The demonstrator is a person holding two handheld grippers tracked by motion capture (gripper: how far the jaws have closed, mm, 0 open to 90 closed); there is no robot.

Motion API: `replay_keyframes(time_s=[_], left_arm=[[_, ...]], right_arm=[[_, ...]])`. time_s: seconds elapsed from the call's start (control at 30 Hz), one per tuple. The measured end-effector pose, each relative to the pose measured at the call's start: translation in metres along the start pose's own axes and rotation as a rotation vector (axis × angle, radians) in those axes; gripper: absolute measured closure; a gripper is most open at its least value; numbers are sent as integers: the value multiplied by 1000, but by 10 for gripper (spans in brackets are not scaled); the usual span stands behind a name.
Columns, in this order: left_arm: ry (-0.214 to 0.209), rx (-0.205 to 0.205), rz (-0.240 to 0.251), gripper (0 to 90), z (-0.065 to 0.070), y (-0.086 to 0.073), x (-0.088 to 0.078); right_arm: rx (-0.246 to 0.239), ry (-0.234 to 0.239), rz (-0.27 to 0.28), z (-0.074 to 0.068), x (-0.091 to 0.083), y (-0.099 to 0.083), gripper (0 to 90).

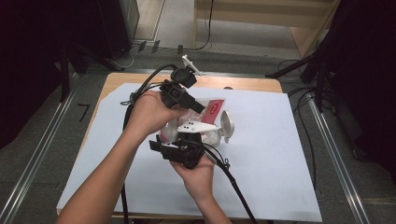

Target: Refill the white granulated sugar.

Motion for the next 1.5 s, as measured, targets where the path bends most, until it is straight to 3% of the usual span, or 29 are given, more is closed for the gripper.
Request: replay_keyframes(time_s=[0.6,0.73,1.5], left_arm=[[-31,-16,-10,868,3,-3,-5],[-32,-20,-4,868,3,-4,-7],[-14,-26,-8,867,3,-11,-9]], right_arm=[[-26,-24,-6,-8,-2,-2,639],[-57,-42,-8,-11,-1,-2,637],[-61,-22,-18,-17,4,-7,637]])
Point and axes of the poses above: each handheld gripper's, and its own axes: x roughly forward along the jaws, y roughly out of its top, z roughly to its right, the point moved 8 cm from there along x, roughly forward along the jaws, and after that the axes turned 8 degrees about x, right-handed, at the moved point
